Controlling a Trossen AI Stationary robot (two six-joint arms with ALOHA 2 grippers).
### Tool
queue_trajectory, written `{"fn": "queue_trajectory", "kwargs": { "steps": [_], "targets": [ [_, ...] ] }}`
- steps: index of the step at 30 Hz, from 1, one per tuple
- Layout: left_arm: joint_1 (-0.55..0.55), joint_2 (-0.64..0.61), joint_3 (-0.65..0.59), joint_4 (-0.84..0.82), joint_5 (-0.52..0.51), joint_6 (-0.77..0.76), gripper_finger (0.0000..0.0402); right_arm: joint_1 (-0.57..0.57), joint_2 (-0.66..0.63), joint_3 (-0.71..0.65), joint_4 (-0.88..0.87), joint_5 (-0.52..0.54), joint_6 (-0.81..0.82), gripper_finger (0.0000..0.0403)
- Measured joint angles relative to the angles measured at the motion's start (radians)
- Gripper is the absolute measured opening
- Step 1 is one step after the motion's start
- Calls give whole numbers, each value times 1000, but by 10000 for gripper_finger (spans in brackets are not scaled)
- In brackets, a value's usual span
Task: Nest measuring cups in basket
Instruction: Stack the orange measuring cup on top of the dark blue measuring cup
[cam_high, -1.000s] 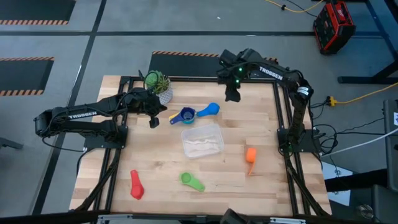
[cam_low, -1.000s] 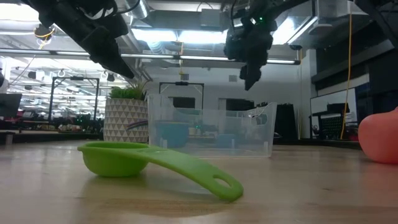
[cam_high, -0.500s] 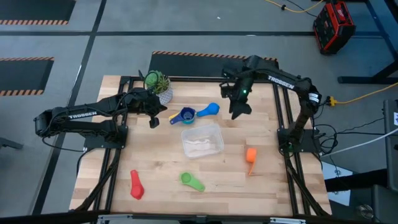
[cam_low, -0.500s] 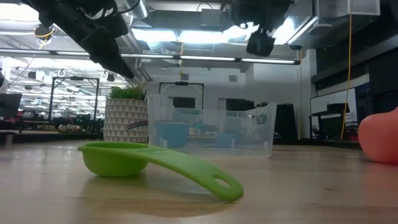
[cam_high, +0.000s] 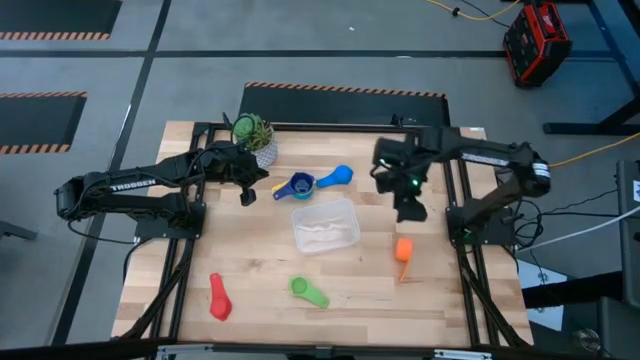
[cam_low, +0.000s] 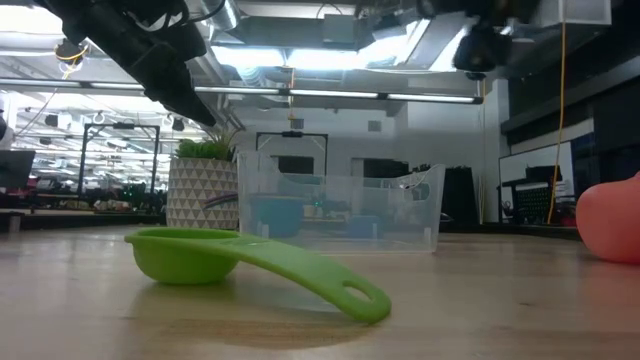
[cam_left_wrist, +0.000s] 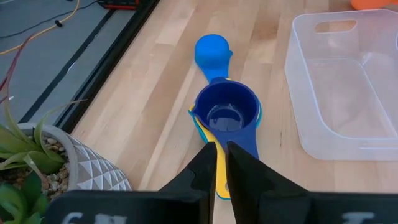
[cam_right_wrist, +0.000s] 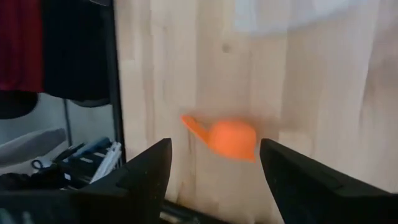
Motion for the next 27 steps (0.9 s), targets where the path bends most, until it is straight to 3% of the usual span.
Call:
{"fn": "queue_trajectory", "kwargs": {
  "steps": [10, 13, 21, 27],
  "targets": [
    [0, 0, 0, 0, 0, -1, 14, 186, -288, -322, 37, 195, 302, 248],
    [0, 0, 0, 0, 0, -2, 10, 242, -361, -426, 41, 211, 382, 248],
    [0, 0, 0, 0, 0, -11, 1, 313, -449, -667, 200, 211, 339, 248],
    [0, 0, 0, 0, 0, -19, 12, 318, -436, -759, 341, 334, 210, 248]
  ]
}}
